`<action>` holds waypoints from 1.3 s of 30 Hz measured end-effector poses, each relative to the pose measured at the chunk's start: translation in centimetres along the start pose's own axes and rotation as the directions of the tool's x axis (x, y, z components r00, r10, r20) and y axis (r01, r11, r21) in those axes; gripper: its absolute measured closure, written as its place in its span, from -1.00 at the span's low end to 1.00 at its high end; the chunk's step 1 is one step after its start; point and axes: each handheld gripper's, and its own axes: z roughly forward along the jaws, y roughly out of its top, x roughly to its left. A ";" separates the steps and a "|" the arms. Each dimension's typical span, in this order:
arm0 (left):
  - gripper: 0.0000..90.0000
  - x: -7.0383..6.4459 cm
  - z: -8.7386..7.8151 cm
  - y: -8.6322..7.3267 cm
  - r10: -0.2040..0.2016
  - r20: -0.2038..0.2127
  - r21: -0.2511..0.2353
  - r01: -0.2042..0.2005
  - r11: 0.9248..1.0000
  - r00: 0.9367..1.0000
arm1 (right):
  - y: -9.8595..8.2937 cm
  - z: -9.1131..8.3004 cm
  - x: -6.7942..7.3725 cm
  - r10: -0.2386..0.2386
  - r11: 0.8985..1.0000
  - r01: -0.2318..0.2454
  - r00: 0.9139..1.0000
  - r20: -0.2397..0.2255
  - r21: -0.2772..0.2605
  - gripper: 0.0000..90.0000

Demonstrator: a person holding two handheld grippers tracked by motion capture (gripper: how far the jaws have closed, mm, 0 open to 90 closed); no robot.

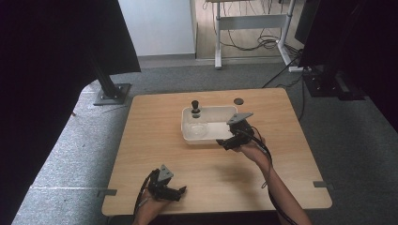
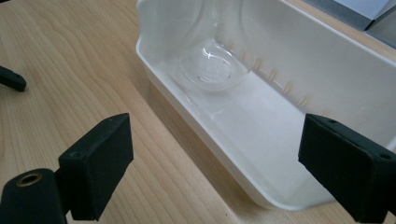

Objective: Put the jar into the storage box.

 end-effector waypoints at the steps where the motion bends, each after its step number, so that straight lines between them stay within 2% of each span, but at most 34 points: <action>1: -0.94 0.0 0.0 0.0 0.000 0.000 0.000 0.000 1.000 1.000 | -0.1 -0.1 0.0 0.000 1.000 0.000 1.000 0.001 0.000 -0.79; 23: -0.94 0.0 0.0 0.0 0.000 0.000 0.001 0.000 1.000 1.000 | -3.2 -1.5 0.5 -0.013 0.999 0.012 1.000 0.016 0.035 -0.79; 39: -0.94 0.0 0.0 0.0 -0.001 -0.002 0.000 0.001 1.000 1.000 | -5.9 -3.2 0.6 0.011 0.999 -0.012 0.999 0.036 0.038 -0.79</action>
